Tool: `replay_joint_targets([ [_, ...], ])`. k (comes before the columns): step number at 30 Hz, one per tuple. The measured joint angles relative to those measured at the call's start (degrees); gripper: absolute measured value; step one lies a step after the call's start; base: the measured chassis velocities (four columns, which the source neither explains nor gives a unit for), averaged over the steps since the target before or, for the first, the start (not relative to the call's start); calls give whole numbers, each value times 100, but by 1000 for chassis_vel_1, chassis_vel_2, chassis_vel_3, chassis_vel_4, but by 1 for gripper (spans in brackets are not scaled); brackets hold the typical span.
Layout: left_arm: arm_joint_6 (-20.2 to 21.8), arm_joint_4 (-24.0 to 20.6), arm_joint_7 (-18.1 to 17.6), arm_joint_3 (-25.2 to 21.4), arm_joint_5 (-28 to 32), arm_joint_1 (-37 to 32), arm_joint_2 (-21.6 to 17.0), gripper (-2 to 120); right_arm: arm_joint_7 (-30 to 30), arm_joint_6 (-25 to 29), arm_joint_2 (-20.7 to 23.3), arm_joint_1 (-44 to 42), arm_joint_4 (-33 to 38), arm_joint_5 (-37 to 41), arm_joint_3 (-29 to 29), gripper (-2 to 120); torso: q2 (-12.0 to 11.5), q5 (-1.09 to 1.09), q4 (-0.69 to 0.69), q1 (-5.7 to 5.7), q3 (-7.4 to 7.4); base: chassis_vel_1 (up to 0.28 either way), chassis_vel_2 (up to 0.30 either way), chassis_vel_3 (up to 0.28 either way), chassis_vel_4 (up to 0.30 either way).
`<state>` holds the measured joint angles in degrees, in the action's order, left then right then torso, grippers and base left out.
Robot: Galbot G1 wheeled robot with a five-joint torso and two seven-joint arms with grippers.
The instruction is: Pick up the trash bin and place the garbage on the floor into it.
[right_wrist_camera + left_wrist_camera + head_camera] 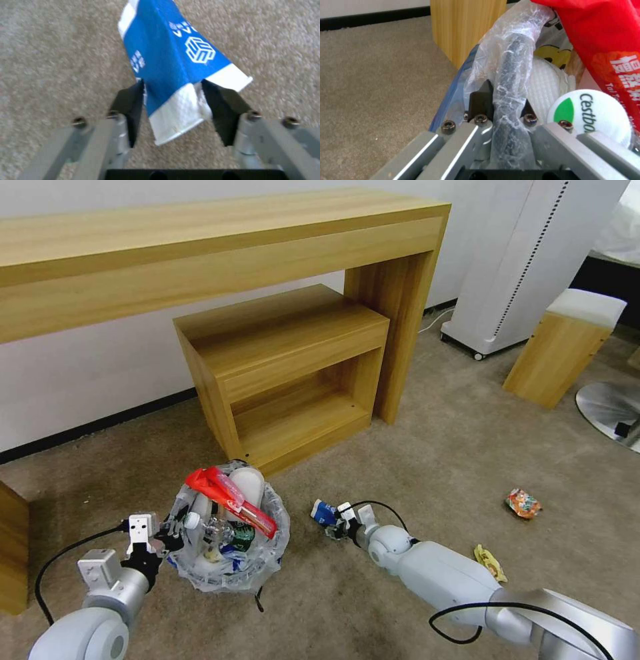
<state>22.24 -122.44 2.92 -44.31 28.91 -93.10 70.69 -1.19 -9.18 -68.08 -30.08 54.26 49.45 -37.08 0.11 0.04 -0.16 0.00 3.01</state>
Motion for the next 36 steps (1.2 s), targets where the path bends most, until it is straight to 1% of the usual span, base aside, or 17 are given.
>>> replay_joint_targets([
  [2,-1,1,0,8,-1,-1,6,3,26,10,-1,-11,-28,-22,25,40,0,0,0,0,0,0,0,0,0],
  [4,-3,2,0,22,-6,-2,24,3,95,50,-2,-49,-90,-79,91,29,0,1,2,0,0,0,0,0,0],
  [7,-6,5,0,27,-8,0,29,3,132,82,11,-69,-124,-118,112,25,0,1,3,0,0,0,0,0,0],
  [8,-8,16,0,37,-9,13,30,3,223,186,27,-94,-194,-169,137,16,0,1,3,0,0,0,0,0,0],
  [9,-8,16,0,37,-9,13,30,3,223,186,27,-94,-194,-169,137,16,0,1,3,0,0,0,0,0,0],
  [11,-15,49,0,50,-8,37,19,3,356,275,67,-124,-244,-213,205,4,1,1,2,0,0,0,0,0,0],
  [14,-17,76,-3,52,-4,49,-5,3,575,397,177,-158,-173,-174,295,0,0,1,2,0,0,0,0,0,0],
  [15,-17,76,-3,52,-4,49,-5,3,575,397,177,-158,-173,-174,295,0,0,1,2,0,0,0,0,0,0],
  [18,-17,142,-4,52,-1,78,-40,3,1220,951,507,-225,101,179,445,0,0,-1,-1,0,1,0,0,0,0],
  [19,-17,142,-4,52,-1,78,-40,3,1220,951,507,-225,101,179,445,0,0,-1,-1,0,1,0,0,0,0],
  [22,-16,198,-9,54,-1,106,-51,3,2151,1669,921,-323,560,600,567,0,0,0,0,0,0,0,0,0,0],
  [23,-16,198,-9,54,-1,106,-51,3,2151,1669,921,-323,560,600,567,0,0,0,0,0,0,0,0,0,0],
  [25,-16,224,-13,66,-2,130,-46,3,2882,2109,1119,-403,811,733,648,0,0,0,0,0,0,0,0,0,0],
  [26,-16,224,-13,66,-2,130,-46,3,2882,2109,1119,-403,811,733,648,0,0,0,0,0,0,0,0,0,0],
  [29,-17,254,-18,72,-16,138,-35,3,3728,2606,1345,-527,1200,794,801,0,0,1,2,0,1,0,0,0,0],
  [30,-17,254,-18,72,-16,138,-35,3,3728,2606,1345,-527,1200,794,801,0,0,1,2,0,1,0,0,0,0],
  [36,-2,276,-18,72,-57,109,-33,3,4130,2861,1767,-622,2520,994,1116,0,1,0,1,0,0,0,0,0,0],
])
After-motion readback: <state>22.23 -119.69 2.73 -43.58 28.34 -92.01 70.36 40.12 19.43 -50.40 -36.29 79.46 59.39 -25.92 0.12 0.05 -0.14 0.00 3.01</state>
